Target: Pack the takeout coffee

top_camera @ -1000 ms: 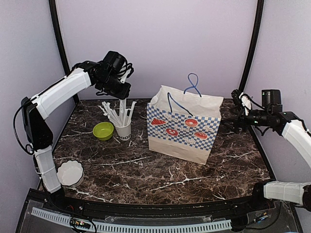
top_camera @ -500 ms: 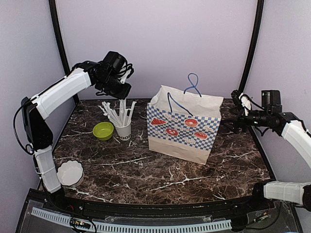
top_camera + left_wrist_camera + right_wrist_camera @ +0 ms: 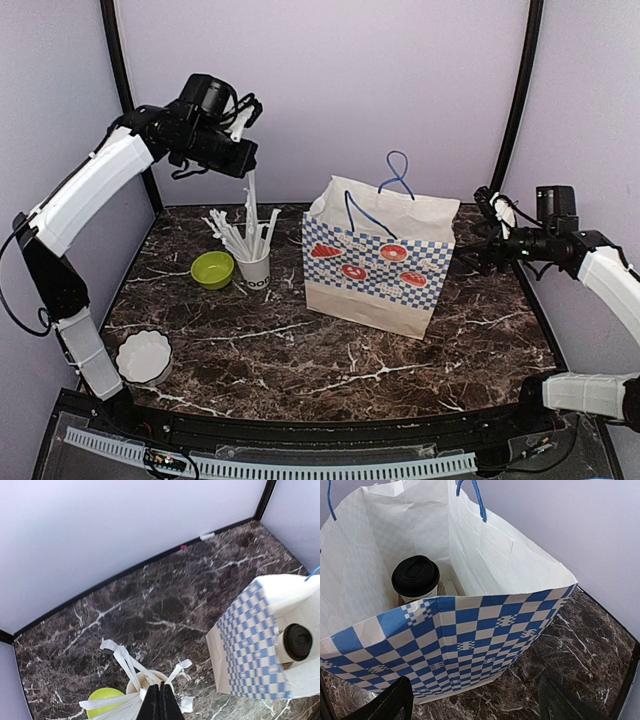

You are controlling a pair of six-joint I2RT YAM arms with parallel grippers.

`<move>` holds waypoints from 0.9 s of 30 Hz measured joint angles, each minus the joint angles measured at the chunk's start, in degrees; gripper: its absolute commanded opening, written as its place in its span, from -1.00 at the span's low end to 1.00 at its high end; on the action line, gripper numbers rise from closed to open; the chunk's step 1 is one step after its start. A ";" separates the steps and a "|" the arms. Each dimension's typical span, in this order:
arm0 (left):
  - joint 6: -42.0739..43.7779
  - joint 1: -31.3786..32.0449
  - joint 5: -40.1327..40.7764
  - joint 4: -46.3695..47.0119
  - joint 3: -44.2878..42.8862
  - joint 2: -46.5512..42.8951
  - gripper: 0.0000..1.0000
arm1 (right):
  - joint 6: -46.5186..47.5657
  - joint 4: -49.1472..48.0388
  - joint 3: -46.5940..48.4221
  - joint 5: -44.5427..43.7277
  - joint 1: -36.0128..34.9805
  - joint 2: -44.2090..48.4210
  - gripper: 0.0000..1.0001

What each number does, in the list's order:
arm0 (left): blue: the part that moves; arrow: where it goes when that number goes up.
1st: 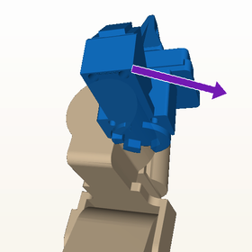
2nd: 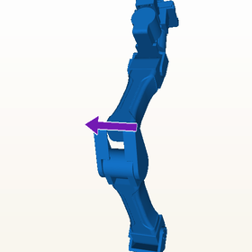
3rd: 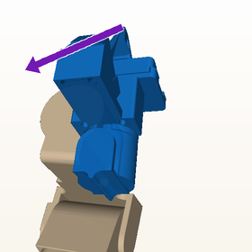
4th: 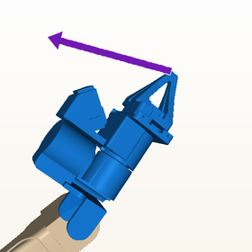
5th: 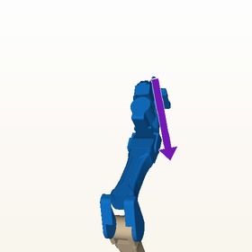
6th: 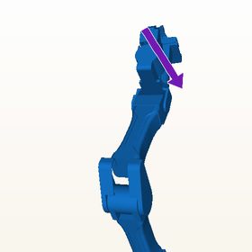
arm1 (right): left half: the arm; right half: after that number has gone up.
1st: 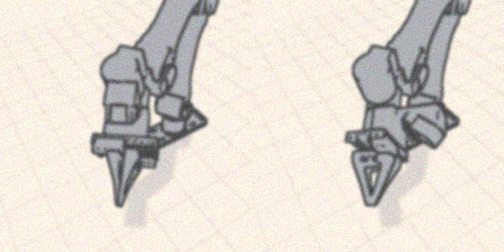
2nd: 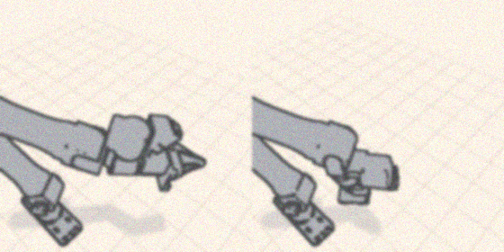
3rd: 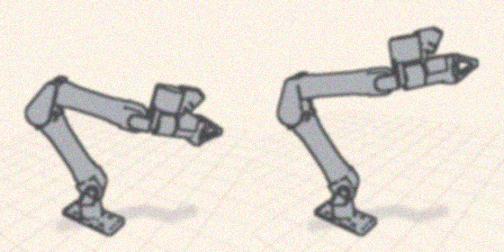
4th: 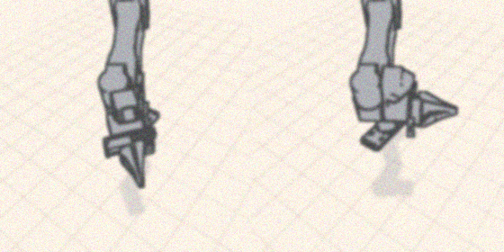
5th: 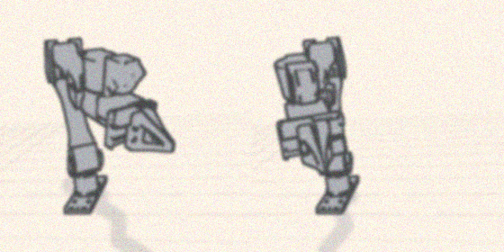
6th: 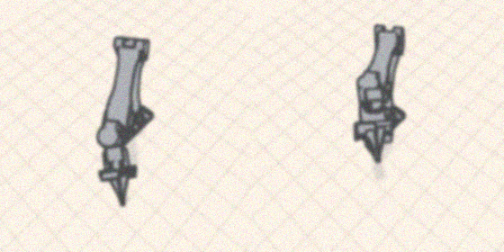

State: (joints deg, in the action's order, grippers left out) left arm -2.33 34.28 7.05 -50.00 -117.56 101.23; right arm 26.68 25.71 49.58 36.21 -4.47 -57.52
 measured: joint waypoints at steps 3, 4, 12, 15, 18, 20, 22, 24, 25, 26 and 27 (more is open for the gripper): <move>1.42 2.36 0.11 2.05 -0.87 -6.05 -1.00 | 0.04 0.00 0.00 0.02 0.00 -0.39 0.73; 2.03 3.50 0.07 2.84 -1.29 -8.28 -1.00 | 0.04 0.00 0.00 0.02 0.00 -0.52 0.73; 2.01 8.74 -7.39 13.97 -2.32 -20.06 -1.00 | 0.04 -0.02 0.00 -0.04 0.00 -0.83 0.74; -0.22 9.16 -12.87 19.06 -1.18 -20.09 -1.00 | 0.02 -0.04 0.00 -0.04 0.00 -0.83 0.74; -2.93 10.32 -18.49 24.72 1.88 -18.21 -1.00 | 0.02 -0.04 0.00 -0.09 0.00 -0.76 0.74; -4.48 11.08 -21.27 28.50 4.55 -16.09 -1.00 | 0.04 -0.04 -0.02 -0.20 0.00 -0.63 0.74; -6.27 11.52 -23.21 32.61 7.61 -13.88 -1.00 | 0.04 -0.09 -0.13 -0.22 0.00 -0.50 0.74; -8.63 11.85 -25.55 36.94 10.21 -10.71 -1.00 | 0.04 -0.13 -0.20 -0.22 0.00 -0.42 0.74; -9.97 12.02 -26.40 39.04 10.86 -8.66 -1.00 | 0.04 -0.15 -0.20 -0.22 0.00 -0.42 0.74; -11.13 12.33 -27.47 40.81 11.13 -6.40 -1.00 | 0.04 -0.20 -0.22 -0.22 0.00 -0.42 0.74; -12.22 12.70 -28.26 42.45 11.15 -4.07 -1.00 | 0.04 -0.22 -0.22 -0.22 0.00 -0.37 0.74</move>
State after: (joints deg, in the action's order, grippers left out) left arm -14.55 46.98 -21.21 -7.55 -106.41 97.17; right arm 26.72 25.50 49.36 35.99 -4.47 -57.89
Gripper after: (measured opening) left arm 0.008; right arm 0.870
